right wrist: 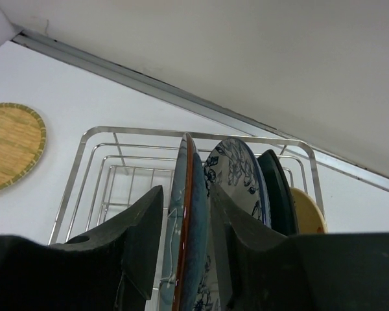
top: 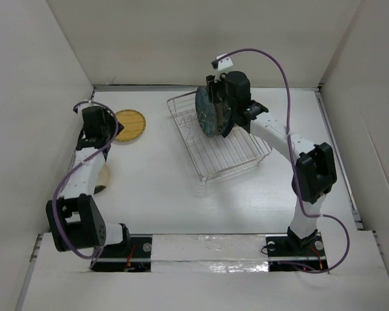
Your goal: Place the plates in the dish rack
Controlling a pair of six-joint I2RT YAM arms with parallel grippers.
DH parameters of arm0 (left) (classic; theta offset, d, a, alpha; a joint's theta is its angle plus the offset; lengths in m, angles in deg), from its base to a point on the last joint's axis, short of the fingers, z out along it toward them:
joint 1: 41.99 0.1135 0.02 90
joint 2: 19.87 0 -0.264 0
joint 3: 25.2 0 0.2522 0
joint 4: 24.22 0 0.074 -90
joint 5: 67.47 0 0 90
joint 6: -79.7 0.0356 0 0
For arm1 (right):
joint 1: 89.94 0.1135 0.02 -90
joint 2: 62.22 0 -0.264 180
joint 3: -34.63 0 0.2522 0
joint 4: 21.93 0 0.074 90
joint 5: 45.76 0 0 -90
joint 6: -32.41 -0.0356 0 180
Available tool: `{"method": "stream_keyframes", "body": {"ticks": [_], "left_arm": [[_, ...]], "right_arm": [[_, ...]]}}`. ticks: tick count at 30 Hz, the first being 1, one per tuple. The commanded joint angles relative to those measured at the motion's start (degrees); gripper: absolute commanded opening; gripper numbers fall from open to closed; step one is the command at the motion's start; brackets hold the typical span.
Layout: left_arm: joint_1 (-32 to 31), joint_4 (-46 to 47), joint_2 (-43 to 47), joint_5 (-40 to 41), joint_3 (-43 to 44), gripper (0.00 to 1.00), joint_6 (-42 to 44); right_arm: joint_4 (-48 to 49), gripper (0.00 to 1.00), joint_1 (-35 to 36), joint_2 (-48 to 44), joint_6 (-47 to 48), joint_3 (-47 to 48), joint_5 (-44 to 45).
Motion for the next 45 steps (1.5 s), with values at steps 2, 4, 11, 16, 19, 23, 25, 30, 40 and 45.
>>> {"method": "stream_keyframes", "body": {"ticks": [2,4,11,16,19,23,25,30,40,45], "left_arm": [[6.4,5.24,-4.98,-8.33,3.76,0.4,-2.5],[8.07,5.96,-8.75,-9.25,4.36,0.4,-3.56],[9.65,4.47,-17.29,-5.56,8.58,0.44,-3.91],[11.06,5.43,-23.17,-6.95,9.11,0.67,-6.28],[11.86,7.63,-26.16,-9.5,8.41,0.67,-9.18],[11.86,12.27,-28.63,-13.45,7.53,0.59,-13.22],[11.86,14.13,-29.95,-14.6,6.3,0.58,-15.95],[11.86,18.44,-32.68,-15.92,4.64,0.47,-19.38],[11.86,27.05,-34.61,-17.86,-1.7,0.42,-25.53],[11.24,28.63,-35.23,-16.81,-2.31,0.17,-26.41]], "right_arm": [[1.87,0.45,1.03,-6.38,-1.93,0.17,1.22],[2.4,0.48,1.04,-8.83,-2.8,-0.8,1.31],[5.74,0.48,1.56,-13.42,-7.11,-5.2,-2.47],[5.65,0.48,1.56,-13.68,-8.17,-5.37,-4.14],[5.83,0.48,1.56,-14.03,-8.43,-5.55,-4.67],[6.27,0.48,1.04,-14.12,-8.78,-5.9,-5.46],[6.53,0.48,1.04,-14.04,-9.22,-5.9,-6.16],[6.97,0.48,0.51,-14.3,-9.75,-6.16,-7.13],[7.32,0.48,-1.16,-15.79,-9.05,-7.04,-6.16],[8.38,0.48,-1.16,-17.37,-10.1,-8.36,-7.48]]}}
